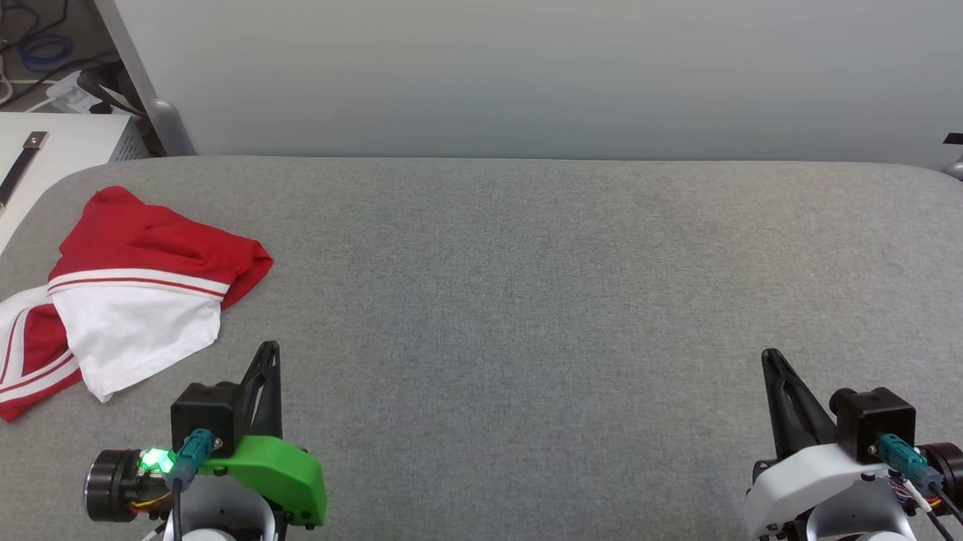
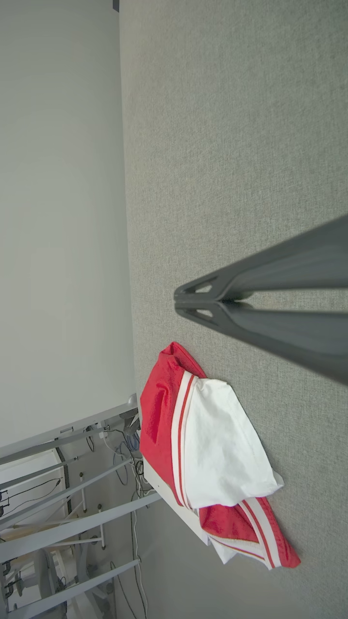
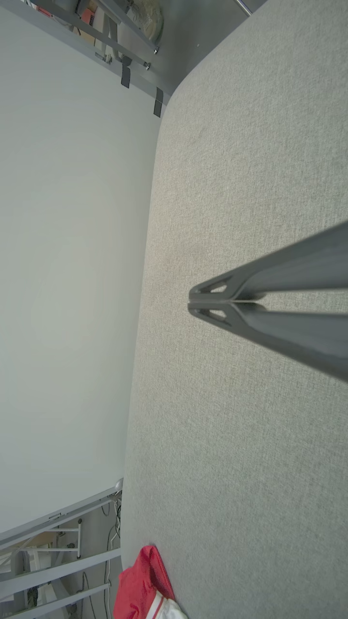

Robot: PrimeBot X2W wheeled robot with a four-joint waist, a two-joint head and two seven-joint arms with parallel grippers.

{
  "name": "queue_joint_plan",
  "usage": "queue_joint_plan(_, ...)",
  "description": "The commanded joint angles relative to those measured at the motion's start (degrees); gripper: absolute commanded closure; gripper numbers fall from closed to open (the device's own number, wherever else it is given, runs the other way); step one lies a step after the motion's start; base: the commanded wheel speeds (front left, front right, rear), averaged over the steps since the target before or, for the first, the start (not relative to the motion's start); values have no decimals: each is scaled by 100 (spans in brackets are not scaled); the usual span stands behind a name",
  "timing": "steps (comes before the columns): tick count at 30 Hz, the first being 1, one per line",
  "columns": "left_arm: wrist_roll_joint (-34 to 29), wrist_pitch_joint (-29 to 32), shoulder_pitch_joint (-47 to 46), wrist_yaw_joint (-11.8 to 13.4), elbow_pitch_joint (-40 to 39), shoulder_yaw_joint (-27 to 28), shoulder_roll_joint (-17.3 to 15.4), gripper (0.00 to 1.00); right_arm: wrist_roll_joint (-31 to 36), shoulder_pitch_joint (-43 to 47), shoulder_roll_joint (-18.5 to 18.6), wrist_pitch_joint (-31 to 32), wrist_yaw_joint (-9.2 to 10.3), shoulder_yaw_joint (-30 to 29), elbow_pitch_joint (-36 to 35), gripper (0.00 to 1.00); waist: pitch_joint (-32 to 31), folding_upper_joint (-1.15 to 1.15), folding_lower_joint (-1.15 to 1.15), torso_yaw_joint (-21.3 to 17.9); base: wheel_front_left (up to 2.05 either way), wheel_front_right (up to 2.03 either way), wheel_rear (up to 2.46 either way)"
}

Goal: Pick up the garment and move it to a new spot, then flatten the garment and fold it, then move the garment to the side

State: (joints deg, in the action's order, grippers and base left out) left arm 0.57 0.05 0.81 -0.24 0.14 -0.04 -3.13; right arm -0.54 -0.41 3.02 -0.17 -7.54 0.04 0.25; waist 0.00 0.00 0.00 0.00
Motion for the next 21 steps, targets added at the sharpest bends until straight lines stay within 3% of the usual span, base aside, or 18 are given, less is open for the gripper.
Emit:
queue_joint_plan(1, -57, -5, -81, 24, -14, 4, 25, 100, 54, 41, -14, 17, 5, -4, -25, 100, 0, 0, 0, 0, 0, 0, 0)
queue_joint_plan(21, -57, -5, -81, 24, -14, 4, 25, 100, 54, 41, -14, 17, 5, -4, -25, 100, 0, 0, 0, 0, 0, 0, 0)
